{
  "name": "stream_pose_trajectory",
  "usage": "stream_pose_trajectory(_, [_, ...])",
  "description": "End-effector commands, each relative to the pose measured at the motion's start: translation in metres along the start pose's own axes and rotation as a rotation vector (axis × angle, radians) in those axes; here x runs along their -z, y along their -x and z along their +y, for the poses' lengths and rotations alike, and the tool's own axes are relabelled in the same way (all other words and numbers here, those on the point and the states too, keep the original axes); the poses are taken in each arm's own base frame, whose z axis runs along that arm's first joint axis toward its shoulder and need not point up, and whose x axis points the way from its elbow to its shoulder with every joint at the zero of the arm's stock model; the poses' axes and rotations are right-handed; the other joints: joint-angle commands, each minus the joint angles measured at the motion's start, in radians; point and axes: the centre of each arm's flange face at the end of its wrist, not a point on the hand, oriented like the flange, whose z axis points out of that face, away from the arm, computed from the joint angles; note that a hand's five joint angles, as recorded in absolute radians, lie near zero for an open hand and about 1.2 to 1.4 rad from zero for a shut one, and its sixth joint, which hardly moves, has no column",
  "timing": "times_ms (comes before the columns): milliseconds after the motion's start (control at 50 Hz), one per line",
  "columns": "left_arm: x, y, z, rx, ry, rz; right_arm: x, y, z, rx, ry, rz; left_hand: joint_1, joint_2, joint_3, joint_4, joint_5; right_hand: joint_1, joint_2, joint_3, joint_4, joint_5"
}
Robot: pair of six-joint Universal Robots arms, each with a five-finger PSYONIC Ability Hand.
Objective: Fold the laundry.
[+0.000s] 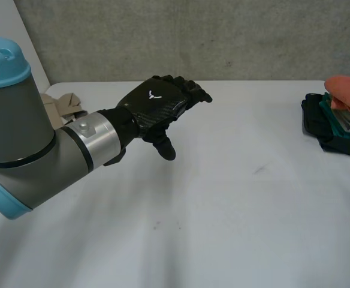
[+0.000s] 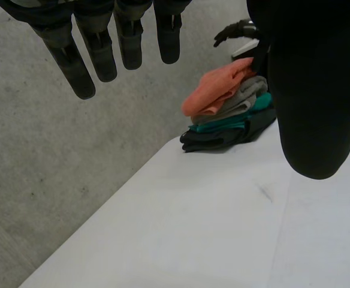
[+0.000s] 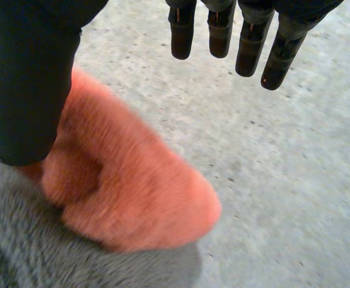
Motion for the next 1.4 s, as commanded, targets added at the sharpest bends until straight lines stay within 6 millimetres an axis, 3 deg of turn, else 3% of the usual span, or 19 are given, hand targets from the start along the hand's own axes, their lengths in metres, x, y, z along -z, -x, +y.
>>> stream_pose_trajectory(20, [0.003, 0.000, -0.006, -0.006, -0.012, -0.003, 0.032, -0.029, -0.051, 0.006, 0.175, 0.130, 0.063, 0.058, 0.066, 0.061, 0.060, -0.040, -0.048, -0.039, -0.065, -0.075])
stream_pose_trajectory(160, [0.010, 0.001, -0.016, -0.018, -0.035, -0.016, 0.077, -0.086, -0.073, 0.336, 0.415, 0.394, 0.051, 0.046, 0.054, 0.049, 0.048, -0.040, -0.048, -0.039, -0.065, -0.075])
stream_pose_trajectory(260, [0.015, 0.009, -0.028, -0.041, -0.071, -0.065, 0.074, -0.120, -0.106, 0.709, 0.469, 0.654, 0.045, 0.040, 0.048, 0.043, 0.042, -0.040, -0.048, -0.039, -0.065, -0.075])
stream_pose_trajectory(300, [0.016, 0.014, -0.031, -0.051, -0.084, -0.101, 0.057, -0.106, -0.120, 0.736, 0.395, 0.651, 0.042, 0.038, 0.045, 0.040, 0.039, -0.040, -0.048, -0.039, -0.065, -0.075])
stream_pose_trajectory(360, [0.018, 0.033, -0.039, -0.071, -0.120, -0.209, 0.020, -0.056, -0.164, 0.687, 0.155, 0.590, 0.016, 0.011, 0.019, 0.014, 0.013, -0.040, -0.048, -0.039, -0.065, -0.075])
stream_pose_trajectory(420, [0.023, 0.056, -0.045, -0.091, -0.155, -0.344, 0.009, -0.006, -0.200, 0.557, -0.028, 0.517, -0.008, -0.012, -0.005, -0.010, -0.010, -0.040, -0.048, -0.039, -0.065, -0.075])
stream_pose_trajectory(460, [0.026, 0.073, -0.047, -0.106, -0.173, -0.431, 0.008, 0.020, -0.211, 0.478, -0.103, 0.459, -0.014, -0.018, -0.010, -0.015, -0.016, -0.040, -0.048, -0.039, -0.065, -0.075])
stream_pose_trajectory(520, [0.037, 0.111, -0.047, -0.134, -0.199, -0.595, 0.009, 0.084, -0.227, 0.335, -0.221, 0.273, -0.046, -0.051, -0.043, -0.048, -0.049, -0.040, -0.048, -0.039, -0.065, -0.075])
stream_pose_trajectory(560, [0.048, 0.145, -0.039, -0.156, -0.192, -0.705, 0.016, 0.138, -0.225, 0.240, -0.252, 0.103, -0.040, -0.045, -0.037, -0.042, -0.043, -0.040, -0.048, -0.039, -0.065, -0.075])
stream_pose_trajectory(620, [0.061, 0.177, -0.028, -0.176, -0.169, -0.788, 0.027, 0.191, -0.212, 0.176, -0.233, -0.066, -0.043, -0.048, -0.040, -0.045, -0.046, -0.040, -0.048, -0.039, -0.065, -0.075])
stream_pose_trajectory(640, [0.068, 0.199, -0.015, -0.177, -0.136, -0.837, 0.038, 0.224, -0.202, 0.144, -0.200, -0.170, -0.043, -0.048, -0.040, -0.045, -0.046, -0.040, -0.048, -0.039, -0.065, -0.075])
stream_pose_trajectory(700, [0.075, 0.233, 0.022, -0.161, -0.052, -0.885, 0.057, 0.261, -0.187, 0.115, -0.127, -0.284, -0.040, -0.045, -0.037, -0.042, -0.043, -0.040, -0.048, -0.039, -0.065, -0.075])
stream_pose_trajectory(720, [0.082, 0.256, 0.049, -0.143, 0.008, -0.901, 0.068, 0.277, -0.175, 0.106, -0.061, -0.325, -0.040, -0.045, -0.037, -0.042, -0.043, -0.040, -0.048, -0.039, -0.065, -0.075])
stream_pose_trajectory(780, [0.085, 0.277, 0.082, -0.137, 0.078, -0.869, 0.089, 0.301, -0.147, 0.114, 0.094, -0.393, -0.040, -0.045, -0.037, -0.042, -0.043, -0.040, -0.048, -0.039, -0.065, -0.075])
stream_pose_trajectory(880, [0.076, 0.291, 0.150, -0.190, 0.190, -0.690, 0.114, 0.323, -0.112, 0.188, 0.285, -0.465, -0.029, -0.033, -0.025, -0.030, -0.031, -0.040, -0.048, -0.039, -0.065, -0.075])
stream_pose_trajectory(1040, [0.069, 0.303, 0.208, -0.195, 0.266, -0.649, 0.130, 0.327, -0.091, 0.243, 0.382, -0.461, -0.020, -0.024, -0.016, -0.021, -0.022, -0.040, -0.048, -0.039, -0.065, -0.075])
stream_pose_trajectory(1160, [0.065, 0.301, 0.225, -0.179, 0.278, -0.635, 0.129, 0.326, -0.088, 0.242, 0.390, -0.457, 0.217, 0.213, 0.221, 0.216, 0.215, -0.040, -0.048, -0.039, -0.065, -0.075])
stream_pose_trajectory(1280, [0.052, 0.302, 0.225, -0.239, 0.223, -0.658, 0.129, 0.324, -0.086, 0.240, 0.395, -0.452, 1.142, 1.137, 1.145, 1.140, 1.139, -0.040, -0.048, -0.039, -0.065, -0.075])
stream_pose_trajectory(1400, [0.034, 0.296, 0.217, -0.304, 0.131, -0.689, 0.129, 0.324, -0.086, 0.241, 0.395, -0.447, 1.143, 1.138, 1.146, 1.141, 1.140, -0.040, -0.048, -0.039, -0.065, -0.075])
